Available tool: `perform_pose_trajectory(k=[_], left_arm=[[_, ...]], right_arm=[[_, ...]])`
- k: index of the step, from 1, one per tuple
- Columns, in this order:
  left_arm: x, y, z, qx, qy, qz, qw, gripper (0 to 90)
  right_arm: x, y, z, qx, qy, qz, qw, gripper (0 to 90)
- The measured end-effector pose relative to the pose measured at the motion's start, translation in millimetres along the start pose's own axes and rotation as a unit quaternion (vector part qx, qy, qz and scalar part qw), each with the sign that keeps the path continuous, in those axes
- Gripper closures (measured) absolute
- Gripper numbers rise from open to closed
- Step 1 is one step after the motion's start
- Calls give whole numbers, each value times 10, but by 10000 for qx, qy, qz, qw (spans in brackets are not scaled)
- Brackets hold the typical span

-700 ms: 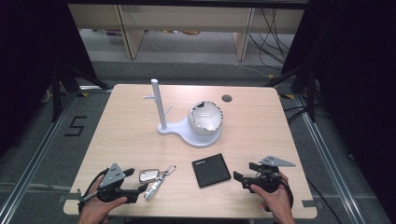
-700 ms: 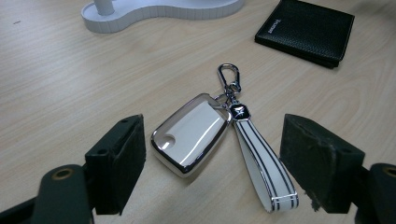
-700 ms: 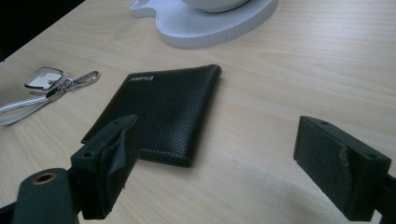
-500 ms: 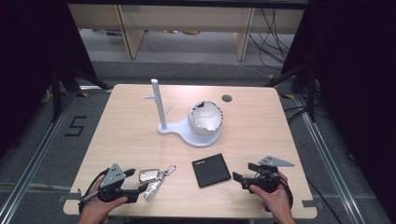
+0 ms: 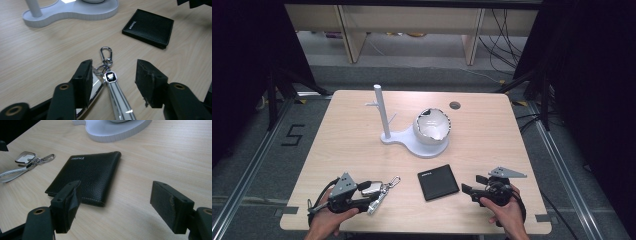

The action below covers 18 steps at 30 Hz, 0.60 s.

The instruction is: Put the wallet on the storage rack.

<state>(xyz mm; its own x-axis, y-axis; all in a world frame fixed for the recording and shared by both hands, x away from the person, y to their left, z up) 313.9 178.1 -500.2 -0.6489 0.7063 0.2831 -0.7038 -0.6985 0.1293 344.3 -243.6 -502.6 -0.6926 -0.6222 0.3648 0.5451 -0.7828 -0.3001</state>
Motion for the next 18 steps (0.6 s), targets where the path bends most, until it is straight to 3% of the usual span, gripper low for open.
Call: perform_pose_trajectory(k=[1, 4, 6, 8, 9, 13, 15, 18], left_arm=[[-36, 32, 22, -77, -21, -113, 9999, 561], [-102, 84, 43, -140, -20, -211, 9997, 617], [-190, 131, 58, -219, -98, -354, 9991, 707], [-298, 187, 70, -280, -137, -516, 9982, 729], [-368, 218, 80, -333, -153, -574, 9977, 786], [-576, 299, 100, -477, -297, -700, 9960, 831], [-693, 314, 96, -549, -349, -766, 9949, 856], [-824, 337, 90, -679, -519, -753, 9935, 878]], right_arm=[[-13, 1, 2, -28, -46, 62, 10000, 261], [-29, -2, 10, -58, -102, 88, 9999, 263], [-48, 10, 31, 7, -147, 65, 9999, 268], [-54, 5, 39, -13, -197, 77, 9998, 268], [-88, 2, 51, -53, -168, 272, 9995, 268], [-110, 2, 89, -95, -247, 198, 9995, 270], [-143, -1, 103, -163, -248, 363, 9989, 276], [-221, -13, 124, -179, -393, 357, 9984, 282]])
Point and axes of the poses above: each handheld gripper's, and its own axes: x roughly backward along the jaws, z roughly out of its top, y roughly to its right, the point moved 2 cm from there along -x, roughly forward along the jaws, and after that the axes turned 14 degrees about y, right-handed, at the moved point
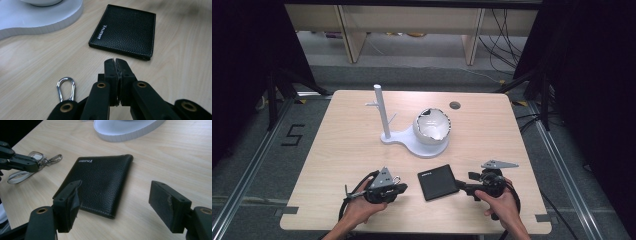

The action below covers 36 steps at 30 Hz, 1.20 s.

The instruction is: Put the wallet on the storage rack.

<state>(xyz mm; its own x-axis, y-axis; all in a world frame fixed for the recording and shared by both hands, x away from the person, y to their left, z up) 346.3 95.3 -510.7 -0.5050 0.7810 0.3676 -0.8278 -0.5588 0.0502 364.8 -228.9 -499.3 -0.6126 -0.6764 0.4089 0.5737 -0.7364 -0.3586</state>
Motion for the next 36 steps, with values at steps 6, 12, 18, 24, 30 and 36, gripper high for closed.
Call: perform_pose_trajectory(k=[6, 12, 18, 24, 30, 36], left_arm=[[-243, 36, 4, 24, -183, -57, 9998, 884], [-401, 71, 36, -93, -352, -177, 9992, 876], [-443, 57, 25, -63, -428, -116, 9990, 871], [-495, 85, 31, -106, -500, -192, 9985, 869], [-526, 92, 23, -151, -610, -236, 9977, 875], [-538, 97, 28, -136, -679, -246, 9973, 879]], right_arm=[[-179, -56, 23, -326, -262, 123, 9991, 299], [-347, -22, 64, -177, -428, 75, 9989, 342], [-429, -16, 64, -208, -535, -21, 9983, 365], [-486, 3, 58, -352, -586, 26, 9977, 380], [-514, 26, 50, -420, -617, 20, 9972, 386], [-532, 64, 29, -658, -609, 66, 9960, 401]])
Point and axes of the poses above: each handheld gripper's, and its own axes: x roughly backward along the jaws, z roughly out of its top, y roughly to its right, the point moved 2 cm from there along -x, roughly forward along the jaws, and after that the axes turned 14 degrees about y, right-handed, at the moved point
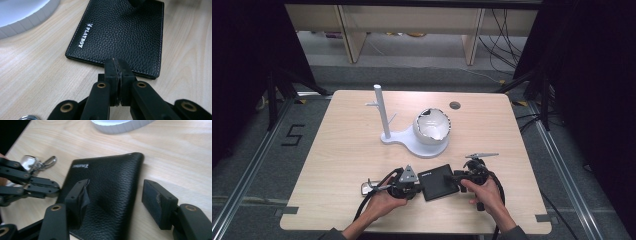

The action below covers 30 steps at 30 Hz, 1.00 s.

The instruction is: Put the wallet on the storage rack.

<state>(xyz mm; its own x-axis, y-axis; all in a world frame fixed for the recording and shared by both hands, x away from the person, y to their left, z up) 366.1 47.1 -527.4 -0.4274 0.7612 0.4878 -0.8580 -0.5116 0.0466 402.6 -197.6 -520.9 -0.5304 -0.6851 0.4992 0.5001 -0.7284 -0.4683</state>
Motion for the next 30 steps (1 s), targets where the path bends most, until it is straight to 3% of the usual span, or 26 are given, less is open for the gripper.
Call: perform_pose_trajectory(k=[2, 3, 6, 7, 9, 12, 14, 18, 30], left_arm=[[-2, 8, -4, 76, 10, 26, 10000, 879], [0, 6, 0, -16, -14, 15, 10000, 882], [2, 2, 3, -20, -51, 45, 10000, 883], [2, 2, 3, -20, -51, 45, 10000, 883], [1, 13, 3, -48, -25, 11, 10000, 883], [5, 11, 4, -53, -50, -18, 10000, 881], [4, 13, -1, -49, -60, 32, 10000, 880], [4, 10, 3, -84, -46, 6, 10000, 877], [11, 18, 5, -192, -78, 16, 9998, 874]], right_arm=[[-19, -3, -14, -132, 4, 68, 9999, 406], [-21, -6, -18, -176, 35, 88, 9998, 401], [5, 30, -35, -749, 80, 240, 9969, 425], [15, 40, -40, -832, 64, 278, 9961, 434], [18, 51, -51, -896, 55, 263, 9956, 436], [21, 52, -61, -811, 88, 269, 9963, 487], [43, 52, -54, -794, 105, 390, 9960, 508], [55, 58, -42, -893, 197, 385, 9951, 551], [73, 59, -57, -1046, 191, 461, 9933, 577]])
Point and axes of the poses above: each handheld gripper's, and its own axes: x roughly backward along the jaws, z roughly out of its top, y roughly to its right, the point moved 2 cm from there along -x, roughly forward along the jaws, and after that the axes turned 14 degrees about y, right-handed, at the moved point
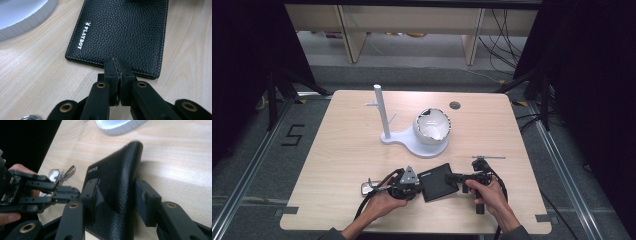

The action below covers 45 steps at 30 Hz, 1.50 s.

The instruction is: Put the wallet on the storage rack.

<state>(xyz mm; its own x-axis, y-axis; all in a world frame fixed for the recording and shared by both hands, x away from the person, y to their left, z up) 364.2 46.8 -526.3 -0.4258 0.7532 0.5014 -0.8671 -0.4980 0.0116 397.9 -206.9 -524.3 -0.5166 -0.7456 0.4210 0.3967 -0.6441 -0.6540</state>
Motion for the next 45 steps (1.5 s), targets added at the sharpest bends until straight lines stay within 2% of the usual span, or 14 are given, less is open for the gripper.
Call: perform_pose_trajectory(k=[3, 15, 16, 17, 18, 19, 22, 23, 24, 30, 36, 38, 39, 45], left_arm=[[-2, -1, 0, -32, 2, -13, 10000, 869], [18, -17, 1, 43, -48, -34, 10000, 831], [24, -19, 4, 61, -26, -19, 10000, 826], [29, -18, 8, 54, -7, -29, 10000, 824], [38, -13, 12, 38, -3, -26, 10000, 821], [56, 0, 20, 114, 6, -56, 9999, 804], [82, 7, 36, 82, 26, -95, 9999, 785], [104, 17, 51, 102, 41, -126, 9999, 773], [129, 21, 66, 103, 86, -149, 9998, 755], [308, 38, 139, 173, 219, -186, 9994, 657], [484, 29, 129, 261, 242, -174, 9992, 602], [569, 23, 106, 243, 209, -165, 9993, 595], [595, 42, 92, 367, 293, -156, 9988, 585], [846, 13, -22, 356, 168, -61, 9992, 530]], right_arm=[[-16, -71, 0, -33, 67, 276, 9996, 704], [16, -198, 24, 24, 121, 406, 9991, 755], [33, -242, 18, -263, 38, 413, 9988, 758], [25, -207, 24, 35, 144, 427, 9990, 761], [38, -242, 25, -82, 102, 443, 9989, 765], [37, -250, 40, 142, 160, 514, 9984, 769], [56, -285, 53, 183, 149, 538, 9983, 773], [56, -291, 53, 228, 192, 568, 9979, 774], [84, -345, 53, 3, 72, 498, 9987, 775], [136, -395, 108, 116, 165, 618, 9979, 778], [204, -374, 212, 450, 452, 672, 9957, 778], [266, -420, 253, 134, 348, 595, 9975, 779], [268, -395, 287, 361, 467, 617, 9964, 779], [344, -435, 547, 550, 573, 527, 9954, 778]])
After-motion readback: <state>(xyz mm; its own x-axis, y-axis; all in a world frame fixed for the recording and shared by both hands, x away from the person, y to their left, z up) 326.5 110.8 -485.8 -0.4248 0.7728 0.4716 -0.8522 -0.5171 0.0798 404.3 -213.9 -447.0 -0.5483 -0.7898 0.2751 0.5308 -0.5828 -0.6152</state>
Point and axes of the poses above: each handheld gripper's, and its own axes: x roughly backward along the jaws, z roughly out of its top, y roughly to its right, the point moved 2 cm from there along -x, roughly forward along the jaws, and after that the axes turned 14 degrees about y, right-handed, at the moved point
